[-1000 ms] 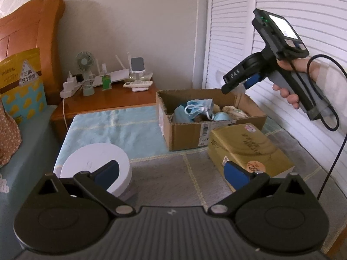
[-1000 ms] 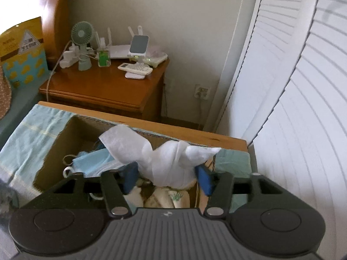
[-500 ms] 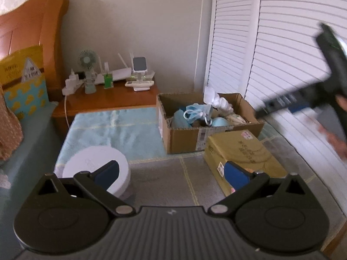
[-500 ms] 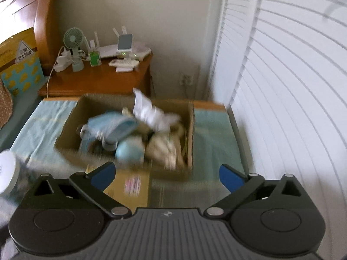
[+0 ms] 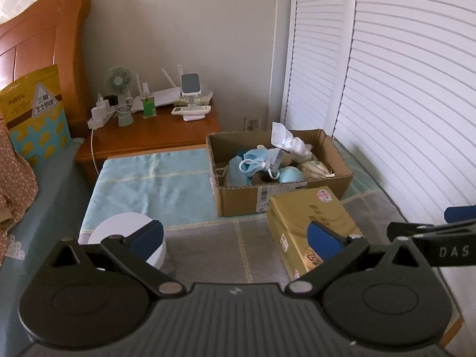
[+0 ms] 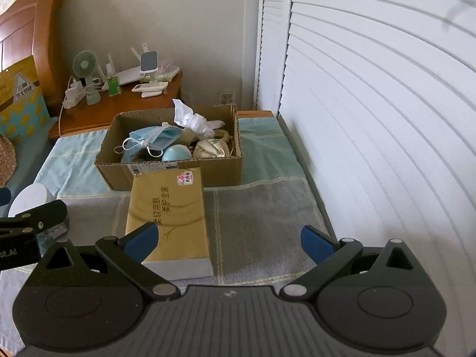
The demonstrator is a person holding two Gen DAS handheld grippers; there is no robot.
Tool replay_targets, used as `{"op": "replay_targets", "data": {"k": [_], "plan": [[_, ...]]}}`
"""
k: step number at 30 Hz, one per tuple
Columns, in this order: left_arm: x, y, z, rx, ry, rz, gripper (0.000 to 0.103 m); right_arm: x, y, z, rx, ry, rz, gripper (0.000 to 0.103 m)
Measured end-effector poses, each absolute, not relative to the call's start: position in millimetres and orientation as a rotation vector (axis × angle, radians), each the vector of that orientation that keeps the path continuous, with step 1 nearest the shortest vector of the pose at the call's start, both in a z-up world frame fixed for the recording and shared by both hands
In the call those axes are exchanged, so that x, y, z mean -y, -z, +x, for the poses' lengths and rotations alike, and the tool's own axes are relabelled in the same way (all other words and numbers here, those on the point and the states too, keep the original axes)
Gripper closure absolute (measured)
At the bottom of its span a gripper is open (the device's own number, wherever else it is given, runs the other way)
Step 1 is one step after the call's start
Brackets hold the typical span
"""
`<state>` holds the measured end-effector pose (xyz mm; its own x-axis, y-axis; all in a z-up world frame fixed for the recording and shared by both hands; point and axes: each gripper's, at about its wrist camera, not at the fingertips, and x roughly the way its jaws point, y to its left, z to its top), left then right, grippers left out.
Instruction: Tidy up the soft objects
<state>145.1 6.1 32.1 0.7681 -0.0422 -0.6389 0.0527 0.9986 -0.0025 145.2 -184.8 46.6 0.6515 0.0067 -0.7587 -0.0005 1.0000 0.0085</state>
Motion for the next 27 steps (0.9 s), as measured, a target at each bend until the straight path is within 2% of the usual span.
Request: {"op": "replay_targets", "data": {"k": [27], "plan": [[-1.1,-34.8,140.3,-0.732,0.042,0.026,0.001,178.5,-52.9,138.1,-0.838,-0.025,-0.01,0.0]]}}
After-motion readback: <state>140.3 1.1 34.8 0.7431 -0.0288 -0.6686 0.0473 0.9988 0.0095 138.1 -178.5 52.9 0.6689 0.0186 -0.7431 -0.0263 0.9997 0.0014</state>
